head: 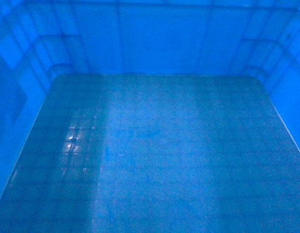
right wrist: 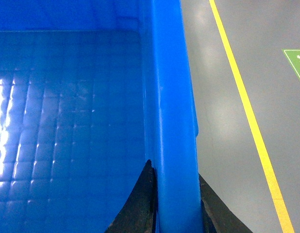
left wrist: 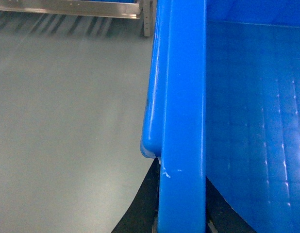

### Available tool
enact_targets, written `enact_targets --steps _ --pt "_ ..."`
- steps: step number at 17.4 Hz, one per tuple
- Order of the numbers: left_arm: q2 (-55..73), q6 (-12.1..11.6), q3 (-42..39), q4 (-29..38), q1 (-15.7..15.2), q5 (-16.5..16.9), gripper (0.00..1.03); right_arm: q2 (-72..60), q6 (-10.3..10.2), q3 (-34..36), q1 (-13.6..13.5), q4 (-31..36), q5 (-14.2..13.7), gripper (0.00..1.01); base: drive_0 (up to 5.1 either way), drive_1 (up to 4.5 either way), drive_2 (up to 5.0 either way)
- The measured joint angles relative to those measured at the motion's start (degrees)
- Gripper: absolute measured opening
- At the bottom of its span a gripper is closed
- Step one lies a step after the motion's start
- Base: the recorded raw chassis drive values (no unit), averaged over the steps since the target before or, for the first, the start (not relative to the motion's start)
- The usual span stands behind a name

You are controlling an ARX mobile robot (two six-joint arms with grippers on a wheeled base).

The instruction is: Place box next to blue box on left shelf

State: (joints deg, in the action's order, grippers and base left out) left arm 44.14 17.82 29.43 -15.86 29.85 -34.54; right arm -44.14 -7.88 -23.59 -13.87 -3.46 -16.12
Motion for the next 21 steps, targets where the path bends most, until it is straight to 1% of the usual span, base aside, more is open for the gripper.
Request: enact_targets --steps 21 --pt "0.0 0.0 0.0 0.0 0.0 0.0 0.08 0.0 0.0 0.0 0.0 0.0 -0.1 0.10 0.0 4.12 -4.2"
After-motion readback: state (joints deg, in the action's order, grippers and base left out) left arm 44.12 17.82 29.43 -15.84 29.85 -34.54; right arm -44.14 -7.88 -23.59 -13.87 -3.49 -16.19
